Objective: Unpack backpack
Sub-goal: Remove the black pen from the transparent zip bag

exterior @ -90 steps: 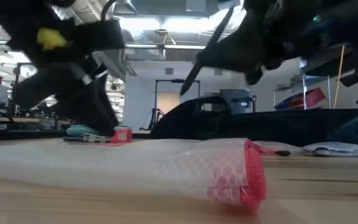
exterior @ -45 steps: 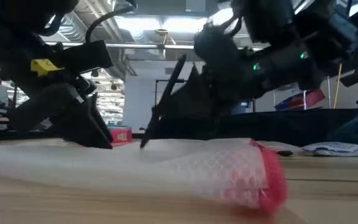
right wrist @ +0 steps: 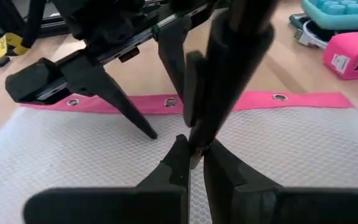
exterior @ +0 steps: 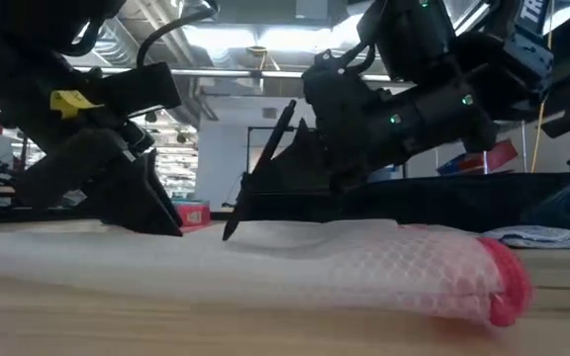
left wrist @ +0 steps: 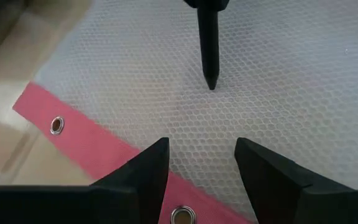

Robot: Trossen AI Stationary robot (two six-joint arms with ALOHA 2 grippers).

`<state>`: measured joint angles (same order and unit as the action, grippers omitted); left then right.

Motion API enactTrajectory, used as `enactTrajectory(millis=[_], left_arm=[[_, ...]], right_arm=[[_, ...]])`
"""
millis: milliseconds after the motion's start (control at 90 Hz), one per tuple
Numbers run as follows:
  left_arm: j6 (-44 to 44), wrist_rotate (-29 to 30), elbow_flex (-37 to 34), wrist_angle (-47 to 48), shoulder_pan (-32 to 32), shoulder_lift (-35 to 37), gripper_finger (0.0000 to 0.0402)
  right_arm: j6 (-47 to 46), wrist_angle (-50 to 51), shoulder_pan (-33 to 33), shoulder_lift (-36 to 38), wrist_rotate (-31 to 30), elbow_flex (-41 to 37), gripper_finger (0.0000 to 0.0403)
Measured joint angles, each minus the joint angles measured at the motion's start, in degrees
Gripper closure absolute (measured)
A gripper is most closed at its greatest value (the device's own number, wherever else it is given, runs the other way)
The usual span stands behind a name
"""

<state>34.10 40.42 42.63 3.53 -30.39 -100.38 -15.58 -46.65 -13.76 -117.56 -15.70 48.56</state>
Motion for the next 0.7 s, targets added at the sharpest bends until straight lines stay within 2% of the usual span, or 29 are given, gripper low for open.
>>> enactTrajectory(millis=[178, 444, 700], left_arm=[[0.31, 0.01, 0.00, 0.02, 0.00, 0.00, 0.0227], [0.62, 0.04, 0.00, 0.00, 0.00, -0.02, 0.0227], [0.62, 0.09, 0.00, 0.00, 0.00, -0.02, 0.0227]], right_arm=[[0.95, 0.04, -0.11, 0.00, -2.02, -0.02, 0.0399], [0.99, -0.42, -0.08, 0.00, 8.05, -0.02, 0.0400], [1.11, 0.18, -0.10, 0.00, 1.48, -0.04, 0.0402]])
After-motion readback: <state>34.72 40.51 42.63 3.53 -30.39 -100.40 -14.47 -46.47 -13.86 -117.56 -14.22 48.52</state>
